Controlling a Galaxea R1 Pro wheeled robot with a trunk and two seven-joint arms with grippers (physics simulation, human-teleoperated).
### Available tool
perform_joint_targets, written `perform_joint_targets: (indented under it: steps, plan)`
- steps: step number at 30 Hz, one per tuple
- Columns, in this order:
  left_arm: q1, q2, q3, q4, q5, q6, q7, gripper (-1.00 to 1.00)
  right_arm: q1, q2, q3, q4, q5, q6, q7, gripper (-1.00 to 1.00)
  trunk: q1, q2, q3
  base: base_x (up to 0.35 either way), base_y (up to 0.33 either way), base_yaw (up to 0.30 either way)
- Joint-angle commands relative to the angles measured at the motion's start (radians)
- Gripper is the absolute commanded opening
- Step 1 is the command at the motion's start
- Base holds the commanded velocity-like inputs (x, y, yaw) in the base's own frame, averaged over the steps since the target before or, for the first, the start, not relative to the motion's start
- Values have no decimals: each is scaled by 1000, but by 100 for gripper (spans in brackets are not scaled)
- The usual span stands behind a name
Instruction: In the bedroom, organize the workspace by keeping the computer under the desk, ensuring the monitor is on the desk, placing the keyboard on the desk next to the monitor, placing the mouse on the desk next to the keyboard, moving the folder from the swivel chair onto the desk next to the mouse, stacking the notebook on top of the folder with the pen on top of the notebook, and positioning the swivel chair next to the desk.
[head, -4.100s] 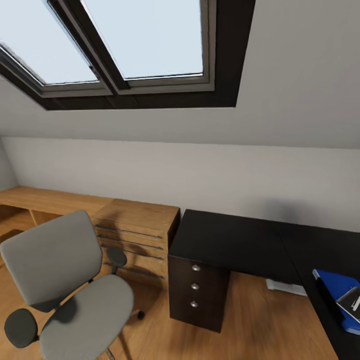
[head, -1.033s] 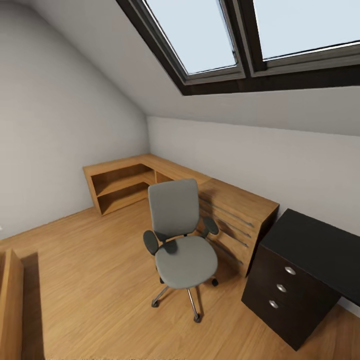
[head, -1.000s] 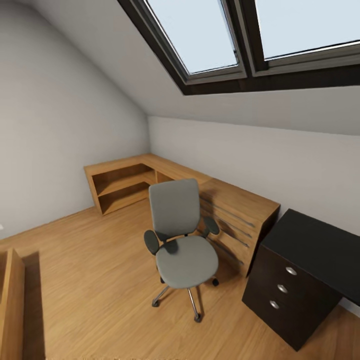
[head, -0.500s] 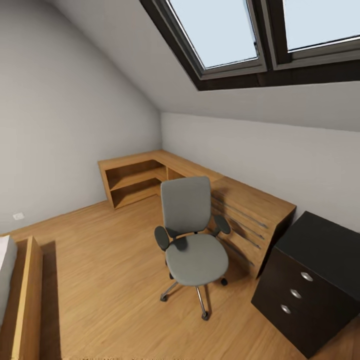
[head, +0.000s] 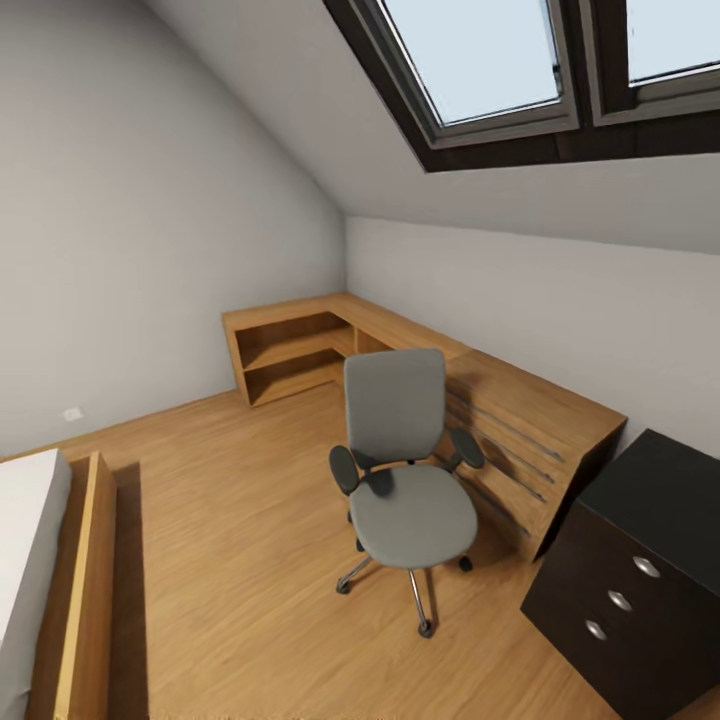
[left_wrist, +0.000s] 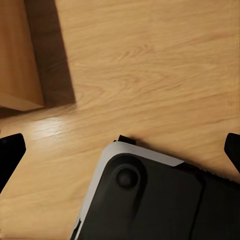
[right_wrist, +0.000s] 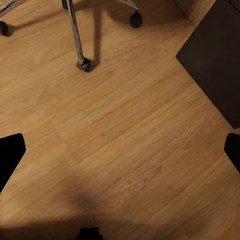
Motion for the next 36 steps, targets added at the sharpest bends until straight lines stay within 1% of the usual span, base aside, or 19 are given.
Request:
perform_joint_targets:
  steps: [1,18,36]
  plan:
    - [-1,0,6,1,-2,-3,-3,100,-1,0,9,2,-4,-4,-3,100,0,-2,-3,0,0,164]
    - [-1,0,6,0,-2,-3,-4,100,-1,0,9,2,-4,-5,-3,100,0,-2,-23,0,0,201]
    - [-1,0,6,1,-2,-2,-4,100,-1,0,9,2,-7,-12,-4,100,0,-2,-32,0,0,262]
